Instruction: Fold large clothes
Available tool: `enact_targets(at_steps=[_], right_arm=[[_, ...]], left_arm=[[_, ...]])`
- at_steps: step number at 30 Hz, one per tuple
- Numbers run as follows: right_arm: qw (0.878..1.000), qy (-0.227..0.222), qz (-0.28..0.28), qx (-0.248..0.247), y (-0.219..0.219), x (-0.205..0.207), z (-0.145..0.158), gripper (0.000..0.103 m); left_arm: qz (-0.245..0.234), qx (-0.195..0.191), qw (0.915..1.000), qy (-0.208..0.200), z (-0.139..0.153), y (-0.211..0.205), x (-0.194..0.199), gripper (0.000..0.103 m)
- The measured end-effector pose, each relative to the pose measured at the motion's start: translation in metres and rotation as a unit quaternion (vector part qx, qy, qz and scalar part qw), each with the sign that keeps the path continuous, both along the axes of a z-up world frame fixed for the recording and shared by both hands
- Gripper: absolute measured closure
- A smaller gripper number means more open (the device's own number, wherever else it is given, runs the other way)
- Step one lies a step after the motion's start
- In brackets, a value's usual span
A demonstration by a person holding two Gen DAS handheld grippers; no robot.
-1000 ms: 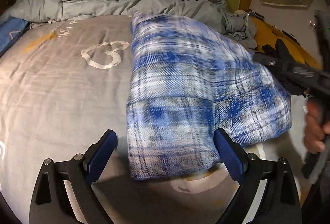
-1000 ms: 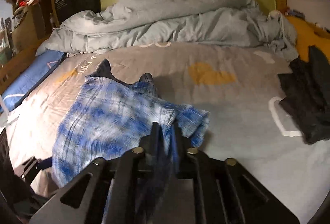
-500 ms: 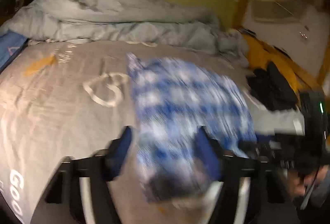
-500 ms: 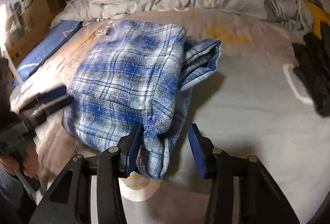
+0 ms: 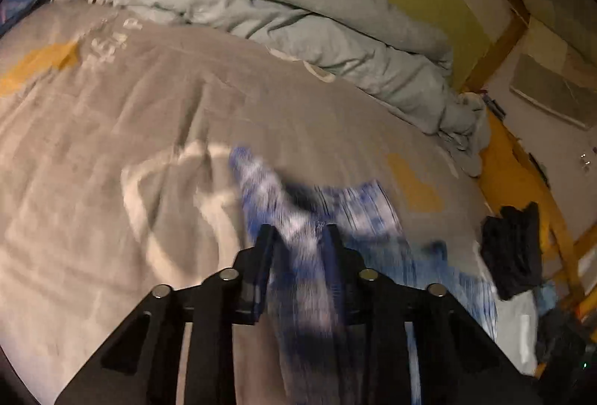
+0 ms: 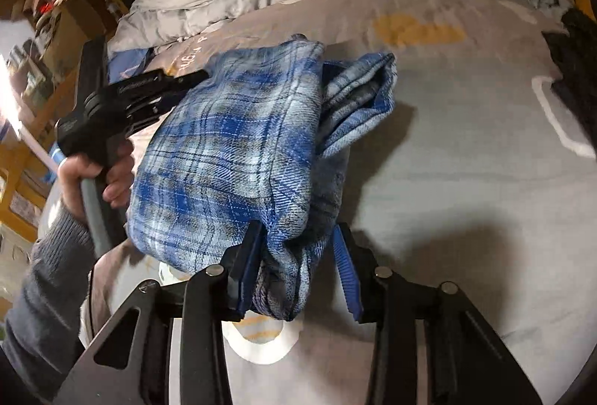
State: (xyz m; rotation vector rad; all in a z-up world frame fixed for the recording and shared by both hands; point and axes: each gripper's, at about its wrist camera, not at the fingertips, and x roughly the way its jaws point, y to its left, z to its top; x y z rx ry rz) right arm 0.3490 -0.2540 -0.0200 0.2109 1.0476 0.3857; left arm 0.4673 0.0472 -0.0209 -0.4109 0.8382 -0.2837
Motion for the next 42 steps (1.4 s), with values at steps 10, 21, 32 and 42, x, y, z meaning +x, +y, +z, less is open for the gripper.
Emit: enact_targets(at_steps=[10, 21, 32, 42], right_arm=[[1.0, -0.021, -0.009, -0.003, -0.001, -0.002, 0.009, 0.064], [0.99, -0.055, -0.088, 0.095, -0.033, 0.008, 0.025, 0.026], [0.98, 0.016, -0.068, 0.184, -0.017, 0.03, -0.017, 0.022], [0.984, 0.013, -0.05, 0.171, -0.004, 0.031, -0.028, 0.03]], left_arm=[[-0.04, 0.079, 0.9913, -0.097, 0.071, -0.011, -0.037, 0.092], [-0.072, 0.067, 0.9933, -0.061, 0.057, -0.01, -0.132, 0.026], [-0.062, -0.018, 0.9977, 0.022, 0.012, -0.005, -0.127, 0.013], [-0.067, -0.065, 0.9937, 0.062, -0.025, -0.009, -0.124, 0.0]])
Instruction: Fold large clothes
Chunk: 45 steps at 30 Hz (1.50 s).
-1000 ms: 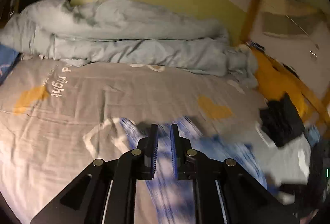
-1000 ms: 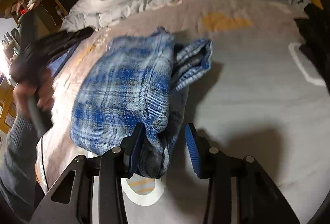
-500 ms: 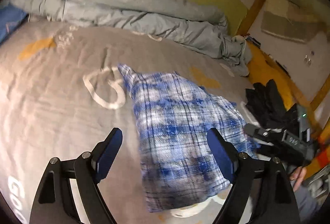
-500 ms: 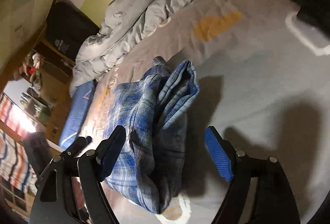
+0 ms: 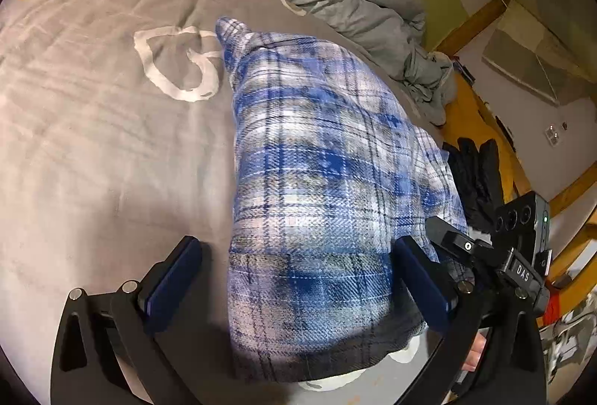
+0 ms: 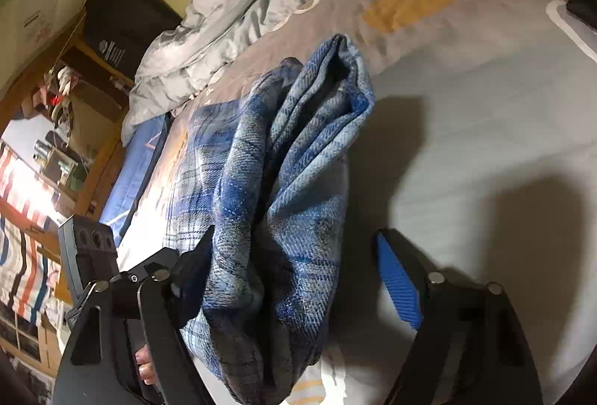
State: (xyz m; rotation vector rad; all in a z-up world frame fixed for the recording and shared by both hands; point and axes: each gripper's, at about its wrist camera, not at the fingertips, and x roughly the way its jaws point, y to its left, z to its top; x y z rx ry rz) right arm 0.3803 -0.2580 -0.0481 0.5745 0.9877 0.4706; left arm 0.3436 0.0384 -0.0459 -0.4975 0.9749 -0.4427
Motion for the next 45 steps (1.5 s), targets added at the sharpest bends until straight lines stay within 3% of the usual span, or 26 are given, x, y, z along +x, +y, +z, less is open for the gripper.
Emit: enact_targets(at_steps=[5, 11, 13, 15, 22, 26, 36, 41, 45], right_arm=[[1.0, -0.012, 0.005, -0.01, 0.006, -0.001, -0.002, 0.033], [1.0, -0.018, 0.019, 0.0, 0.009, -0.004, 0.0, 0.055], [0.999, -0.025, 0.022, -0.006, 0.011, -0.005, 0.005, 0.059], [0.999, -0.031, 0.026, -0.015, 0.013, -0.007, 0.009, 0.06], [0.998, -0.047, 0.033, -0.029, 0.013, -0.014, 0.02, 0.062], [0.996, -0.067, 0.034, -0.042, 0.013, -0.02, 0.03, 0.062], [0.993, -0.107, 0.032, -0.042, 0.0, -0.032, 0.059, 0.062], [0.99, -0.139, 0.026, -0.031, -0.018, -0.042, 0.084, 0.062], [0.984, -0.179, -0.003, -0.014, -0.053, -0.053, 0.117, 0.062]], left_arm=[[-0.03, 0.006, 0.9995, -0.009, -0.003, -0.016, -0.005, 0.002], [-0.028, 0.013, 0.9988, -0.038, 0.003, -0.021, -0.011, 0.027], [-0.026, 0.024, 0.9979, -0.054, 0.009, -0.022, -0.016, 0.039], [-0.018, 0.024, 0.9978, -0.059, 0.013, -0.019, -0.017, 0.042], [-0.018, 0.036, 0.9962, -0.077, 0.021, -0.024, -0.021, 0.046], [-0.017, 0.022, 0.9969, -0.073, 0.025, -0.025, -0.023, 0.048], [-0.025, 0.015, 0.9939, -0.107, 0.053, -0.033, -0.032, 0.049], [-0.039, 0.05, 0.9844, -0.164, 0.092, -0.058, -0.041, 0.049], [-0.051, 0.044, 0.9776, -0.199, 0.129, -0.088, -0.043, 0.049]])
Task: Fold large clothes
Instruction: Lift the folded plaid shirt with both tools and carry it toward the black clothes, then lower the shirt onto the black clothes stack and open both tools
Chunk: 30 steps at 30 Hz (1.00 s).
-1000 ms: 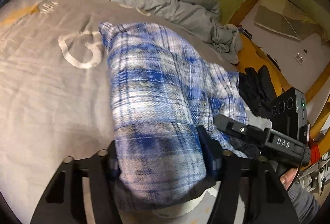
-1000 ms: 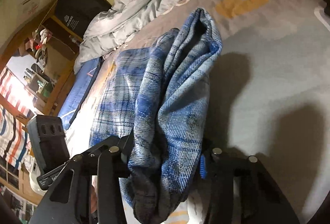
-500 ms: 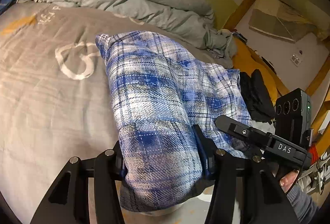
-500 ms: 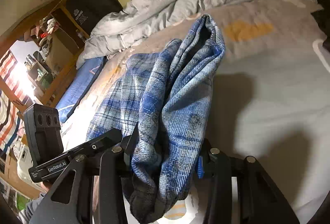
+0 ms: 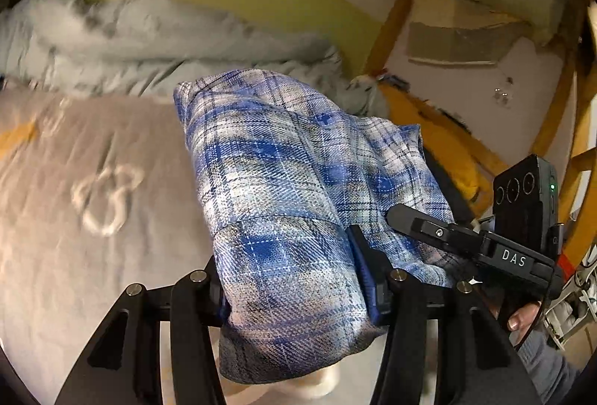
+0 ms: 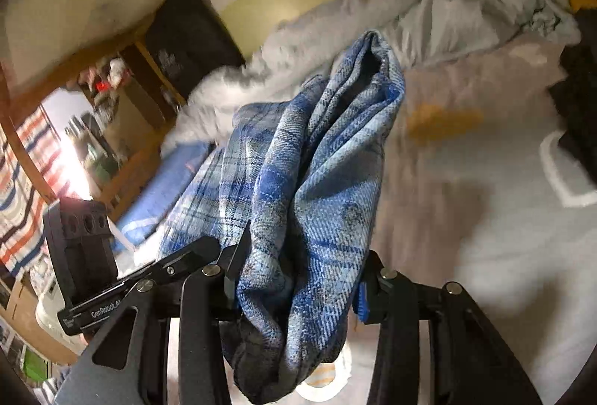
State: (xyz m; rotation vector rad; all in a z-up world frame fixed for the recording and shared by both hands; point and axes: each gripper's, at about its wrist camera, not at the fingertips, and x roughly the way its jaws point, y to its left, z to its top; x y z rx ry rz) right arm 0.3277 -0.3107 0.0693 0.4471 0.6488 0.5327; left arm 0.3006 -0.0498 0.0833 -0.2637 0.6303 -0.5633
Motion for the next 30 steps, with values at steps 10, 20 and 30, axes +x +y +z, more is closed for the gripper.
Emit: enact_targets(at_steps=[10, 20, 30], right_arm=[[0.991, -0.119, -0.053, -0.008, -0.135, -0.018, 0.093, 0.062], [0.97, -0.134, -0.201, -0.026, -0.292, -0.021, 0.118, 0.062], [0.962, 0.036, -0.259, -0.075, -0.357, 0.057, 0.031, 0.063]], left_arm=[[-0.061, -0.019, 0.9922, -0.106, 0.091, -0.145, 0.023, 0.049], [-0.146, -0.063, 0.9833, -0.089, 0.099, -0.323, 0.08, 0.049], [-0.135, 0.002, 0.9888, 0.065, -0.009, -0.403, 0.146, 0.048]])
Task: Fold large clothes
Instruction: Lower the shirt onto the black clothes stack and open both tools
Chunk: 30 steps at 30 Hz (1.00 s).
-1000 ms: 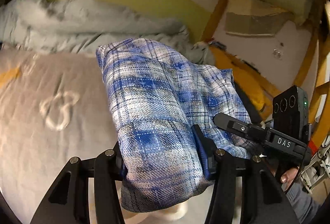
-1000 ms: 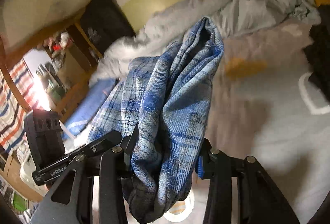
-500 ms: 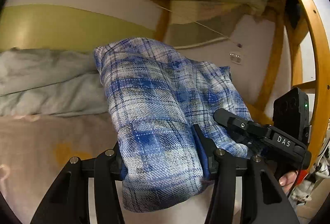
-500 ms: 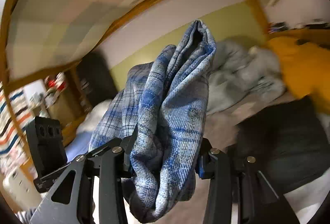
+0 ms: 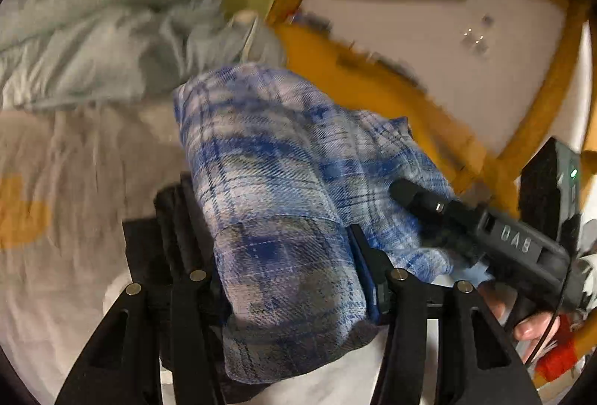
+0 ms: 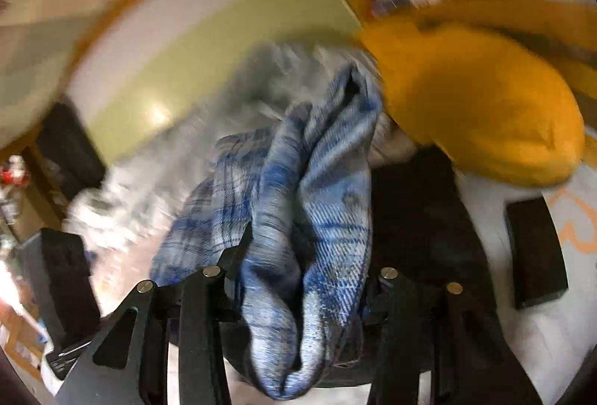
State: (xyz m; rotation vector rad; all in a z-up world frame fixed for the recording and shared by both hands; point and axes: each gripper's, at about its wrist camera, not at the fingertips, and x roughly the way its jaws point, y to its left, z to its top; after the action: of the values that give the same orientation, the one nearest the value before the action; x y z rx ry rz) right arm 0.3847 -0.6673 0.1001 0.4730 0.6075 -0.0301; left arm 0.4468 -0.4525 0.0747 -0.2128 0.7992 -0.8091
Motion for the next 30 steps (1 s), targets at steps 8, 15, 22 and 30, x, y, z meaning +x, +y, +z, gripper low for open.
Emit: enact_targets(at_steps=[8, 15, 22, 30], right_arm=[[0.999, 0.033, -0.023, -0.035, 0.011, 0.012, -0.022, 0.063], [0.995, -0.03, -0.041, -0.089, 0.014, -0.022, -0.021, 0.037], [0.965, -0.138, -0.09, -0.205, 0.064, -0.103, 0.009, 0.001], [0.942, -0.183, -0.071, -0.272, 0.132, -0.115, -0.008, 0.0]], left_arm=[[0.002, 0.046, 0.9974, 0.055, -0.021, -0.006, 0.021, 0.038], [0.016, 0.063, 0.9935, -0.093, 0.007, 0.035, -0.015, 0.017], [0.14, 0.089, 0.936, -0.311, 0.021, 0.085, -0.095, 0.0], [0.162, 0.099, 0.9213, -0.339, -0.018, 0.133, -0.12, 0.0]])
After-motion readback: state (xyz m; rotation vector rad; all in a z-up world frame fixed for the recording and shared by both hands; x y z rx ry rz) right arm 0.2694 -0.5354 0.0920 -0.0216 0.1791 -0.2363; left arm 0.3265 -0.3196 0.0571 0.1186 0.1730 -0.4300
